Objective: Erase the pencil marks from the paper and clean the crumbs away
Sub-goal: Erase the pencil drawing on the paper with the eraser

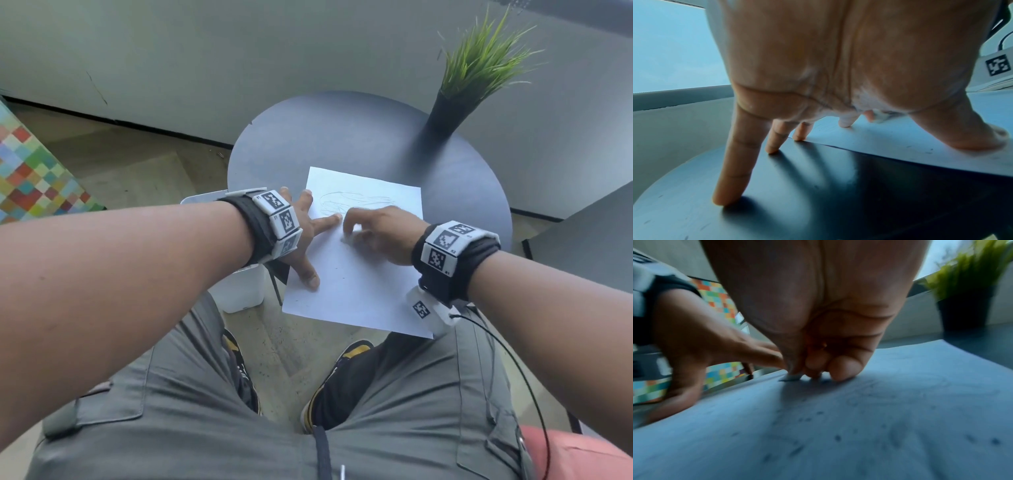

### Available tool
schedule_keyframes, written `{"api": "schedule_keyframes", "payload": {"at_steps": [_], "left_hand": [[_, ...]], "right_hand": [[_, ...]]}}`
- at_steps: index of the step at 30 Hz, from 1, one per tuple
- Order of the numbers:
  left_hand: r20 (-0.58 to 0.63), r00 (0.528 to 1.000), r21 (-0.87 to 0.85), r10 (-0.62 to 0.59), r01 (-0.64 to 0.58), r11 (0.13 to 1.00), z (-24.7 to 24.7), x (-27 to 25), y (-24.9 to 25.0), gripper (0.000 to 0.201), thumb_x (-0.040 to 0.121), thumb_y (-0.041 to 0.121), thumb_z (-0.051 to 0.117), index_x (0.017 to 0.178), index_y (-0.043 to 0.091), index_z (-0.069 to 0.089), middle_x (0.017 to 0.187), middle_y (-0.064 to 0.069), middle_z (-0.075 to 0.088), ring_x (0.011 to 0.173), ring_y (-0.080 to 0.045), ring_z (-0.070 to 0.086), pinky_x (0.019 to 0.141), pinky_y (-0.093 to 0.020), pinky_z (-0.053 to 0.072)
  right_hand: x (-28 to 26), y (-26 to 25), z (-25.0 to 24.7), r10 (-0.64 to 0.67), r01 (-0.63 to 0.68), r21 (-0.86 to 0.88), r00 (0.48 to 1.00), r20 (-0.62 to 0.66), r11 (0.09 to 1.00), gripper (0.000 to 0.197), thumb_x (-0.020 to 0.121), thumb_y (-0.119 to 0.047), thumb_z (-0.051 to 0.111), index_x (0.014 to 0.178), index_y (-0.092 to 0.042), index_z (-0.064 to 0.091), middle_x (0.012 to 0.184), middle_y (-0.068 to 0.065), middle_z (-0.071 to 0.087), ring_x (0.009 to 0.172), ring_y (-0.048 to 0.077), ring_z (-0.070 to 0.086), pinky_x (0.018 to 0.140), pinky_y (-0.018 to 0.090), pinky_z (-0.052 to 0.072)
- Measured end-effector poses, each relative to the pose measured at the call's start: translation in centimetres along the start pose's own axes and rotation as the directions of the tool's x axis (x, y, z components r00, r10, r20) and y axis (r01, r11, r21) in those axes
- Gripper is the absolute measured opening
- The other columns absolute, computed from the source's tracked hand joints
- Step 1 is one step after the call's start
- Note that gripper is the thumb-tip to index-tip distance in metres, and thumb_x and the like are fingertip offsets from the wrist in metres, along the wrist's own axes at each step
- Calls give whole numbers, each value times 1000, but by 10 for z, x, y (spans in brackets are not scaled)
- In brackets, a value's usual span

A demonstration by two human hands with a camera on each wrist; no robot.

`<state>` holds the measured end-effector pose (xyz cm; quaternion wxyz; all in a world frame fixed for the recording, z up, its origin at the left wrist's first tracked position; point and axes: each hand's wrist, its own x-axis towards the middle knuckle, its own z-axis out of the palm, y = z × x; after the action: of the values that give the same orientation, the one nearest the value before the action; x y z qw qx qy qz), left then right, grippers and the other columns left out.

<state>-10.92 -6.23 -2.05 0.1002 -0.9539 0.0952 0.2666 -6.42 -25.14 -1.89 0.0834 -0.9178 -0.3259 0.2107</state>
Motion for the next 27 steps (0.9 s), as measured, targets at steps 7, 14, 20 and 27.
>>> {"api": "schedule_keyframes", "payload": {"at_steps": [7,14,20,27], "left_hand": [[31,999,1,-10,10,1000,-2,0,2,136,42,97,61,147,56,-15,163,-14,-7,141,-52,16,104,-66,33],[27,999,-58,-43,44,997,0,-2,9,133,45,99,56,151,52,-11,164,-12,-13,144,-54,8,108,-68,29],[21,999,-78,-32,34,996,-3,-6,14,130,52,95,59,153,48,-7,164,-4,-21,142,-56,10,102,-68,34],[10,1000,-23,-5,5,1000,-8,-9,17,127,58,91,60,156,36,1,166,-5,-10,139,-57,18,103,-63,35]], "right_hand": [[-5,-7,6,-34,39,-52,995,97,998,11,98,-33,49,107,-33,55,98,2,62,90,25,58,72,32,44],[-4,-5,9,115,-115,-17,993,11,993,22,98,-47,42,104,-26,45,98,9,61,90,32,56,80,39,49],[-4,3,-1,196,-196,0,980,-35,981,25,97,-43,46,108,-21,49,107,9,61,97,31,55,81,37,48],[-11,-13,12,74,-73,-18,995,69,997,23,98,-44,44,107,-23,47,96,8,60,90,32,57,76,38,48]]}}
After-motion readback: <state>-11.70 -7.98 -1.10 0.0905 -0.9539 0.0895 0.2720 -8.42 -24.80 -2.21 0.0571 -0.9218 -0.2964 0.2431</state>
